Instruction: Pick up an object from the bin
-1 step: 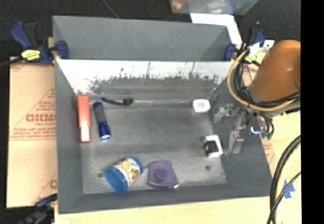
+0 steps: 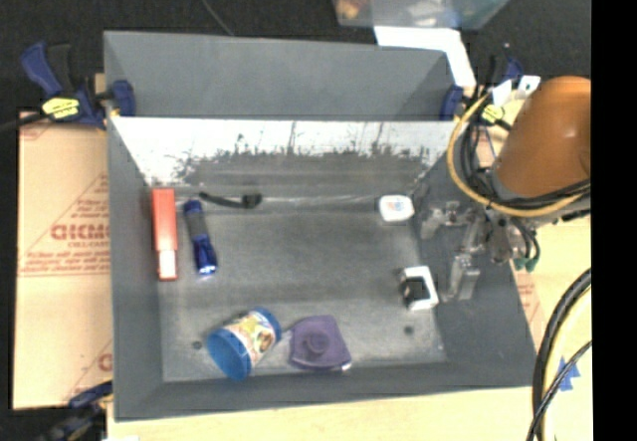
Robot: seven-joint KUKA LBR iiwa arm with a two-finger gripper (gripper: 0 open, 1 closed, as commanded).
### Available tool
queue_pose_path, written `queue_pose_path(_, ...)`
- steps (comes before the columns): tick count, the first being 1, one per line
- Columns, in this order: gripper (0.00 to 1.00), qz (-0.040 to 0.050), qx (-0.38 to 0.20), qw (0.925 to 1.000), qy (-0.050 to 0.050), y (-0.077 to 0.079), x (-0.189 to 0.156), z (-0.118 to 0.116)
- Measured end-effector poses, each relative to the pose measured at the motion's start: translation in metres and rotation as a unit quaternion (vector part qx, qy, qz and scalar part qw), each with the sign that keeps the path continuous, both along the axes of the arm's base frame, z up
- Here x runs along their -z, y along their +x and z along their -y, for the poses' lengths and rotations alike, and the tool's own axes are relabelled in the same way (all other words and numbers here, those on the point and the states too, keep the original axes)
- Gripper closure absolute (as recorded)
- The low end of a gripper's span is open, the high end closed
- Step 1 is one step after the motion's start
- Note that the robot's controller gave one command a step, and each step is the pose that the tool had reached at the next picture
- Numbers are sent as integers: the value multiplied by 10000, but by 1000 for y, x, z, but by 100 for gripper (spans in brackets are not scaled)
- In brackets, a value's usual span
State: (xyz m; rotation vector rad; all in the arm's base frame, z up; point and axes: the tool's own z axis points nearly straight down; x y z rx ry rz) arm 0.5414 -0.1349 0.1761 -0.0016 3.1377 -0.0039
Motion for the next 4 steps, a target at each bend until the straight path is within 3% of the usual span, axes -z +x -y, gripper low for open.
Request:
queue_pose_path(1, 0, -13, -2217, 9751, 14, 10, 104, 21)
queue_pose_path(2, 0, 19, -2423, 9702, -25, 19, 41, 24)
queue_pose_path(3, 0, -21, -3830, 9237, 27, 30, 76, -6)
queue_pose_path(4, 0, 62, -4963, 8681, 69, 23, 89, 2)
